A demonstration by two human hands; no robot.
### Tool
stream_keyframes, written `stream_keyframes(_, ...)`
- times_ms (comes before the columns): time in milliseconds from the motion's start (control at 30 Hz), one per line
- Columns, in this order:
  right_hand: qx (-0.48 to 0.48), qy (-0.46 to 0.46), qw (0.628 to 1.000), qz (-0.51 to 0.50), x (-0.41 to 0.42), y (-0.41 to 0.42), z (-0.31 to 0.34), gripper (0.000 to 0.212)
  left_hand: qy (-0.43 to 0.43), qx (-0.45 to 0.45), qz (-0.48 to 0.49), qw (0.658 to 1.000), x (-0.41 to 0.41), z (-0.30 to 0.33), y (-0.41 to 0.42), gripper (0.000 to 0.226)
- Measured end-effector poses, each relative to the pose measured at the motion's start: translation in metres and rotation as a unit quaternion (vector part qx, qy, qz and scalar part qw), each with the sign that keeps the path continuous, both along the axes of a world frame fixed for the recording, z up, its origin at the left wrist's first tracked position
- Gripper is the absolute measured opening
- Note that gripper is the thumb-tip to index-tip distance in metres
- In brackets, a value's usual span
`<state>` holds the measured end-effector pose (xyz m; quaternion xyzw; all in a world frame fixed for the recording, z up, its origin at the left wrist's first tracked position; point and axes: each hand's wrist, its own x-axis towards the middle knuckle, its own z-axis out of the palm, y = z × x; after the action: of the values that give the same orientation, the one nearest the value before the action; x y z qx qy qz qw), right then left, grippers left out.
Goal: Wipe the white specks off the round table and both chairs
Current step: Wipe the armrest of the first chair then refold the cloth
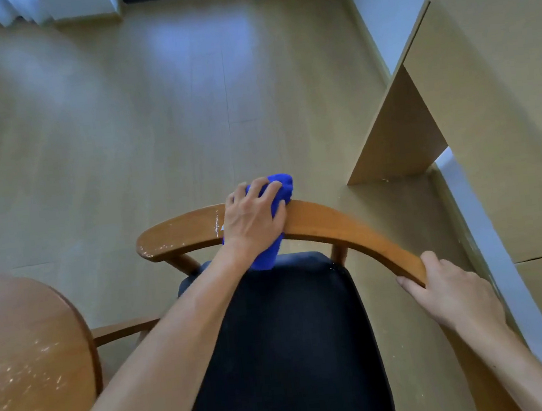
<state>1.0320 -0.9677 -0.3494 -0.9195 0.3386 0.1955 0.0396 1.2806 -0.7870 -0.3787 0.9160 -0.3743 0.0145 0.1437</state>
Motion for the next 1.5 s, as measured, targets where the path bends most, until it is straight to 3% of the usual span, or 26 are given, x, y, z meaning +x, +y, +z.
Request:
stream_keyframes(200, 0.004, 0.014, 1.0, -0.01, 0.003, 0.001, 0.005, 0.039, 0.04, -0.026, 0.194, 0.98, 0.055, 0.0, 0.123, 0.036)
stream_keyframes(367, -0.003, 0.015, 1.0, -0.009, 0.003, 0.001, 0.003, 0.039, 0.095, -0.089, 0.313, 0.941, 0.065, -0.011, 0.167, 0.032)
stream_keyframes(467, -0.007, 0.006, 1.0, -0.01, 0.0, -0.001, -0.003, 0.04, 0.069, -0.086, 0.293, 0.95, 0.062, -0.009, 0.153, 0.028)
stream_keyframes(667, -0.007, 0.006, 1.0, -0.011, 0.0, -0.003, -0.008, 0.041, -0.015, 0.009, 0.207, 0.978, 0.043, -0.002, 0.078, 0.031)
stream_keyframes(900, -0.016, 0.025, 1.0, -0.006, 0.001, -0.004, -0.009, 0.04, -0.015, 0.018, 0.015, 1.0, -0.044, -0.002, -0.062, 0.024)
stream_keyframes(1067, -0.014, 0.021, 1.0, -0.017, 0.002, -0.005, -0.009, 0.04, 0.002, -0.011, -0.07, 0.997, -0.034, -0.002, -0.045, 0.034)
stream_keyframes(1167, -0.009, 0.018, 1.0, -0.02, 0.003, -0.005, -0.006, 0.041, 0.014, -0.012, 0.0, 1.0, 0.01, 0.002, 0.019, 0.042)
stream_keyframes(1300, 0.002, 0.029, 0.999, -0.022, 0.004, -0.002, -0.001, 0.04, 0.057, -0.021, 0.171, 0.983, 0.057, 0.005, 0.12, 0.031)
stream_keyframes(1500, -0.008, 0.023, 0.999, -0.03, 0.005, 0.003, 0.003, 0.039, 0.015, -0.021, 0.211, 0.977, 0.05, 0.0, 0.105, 0.026)
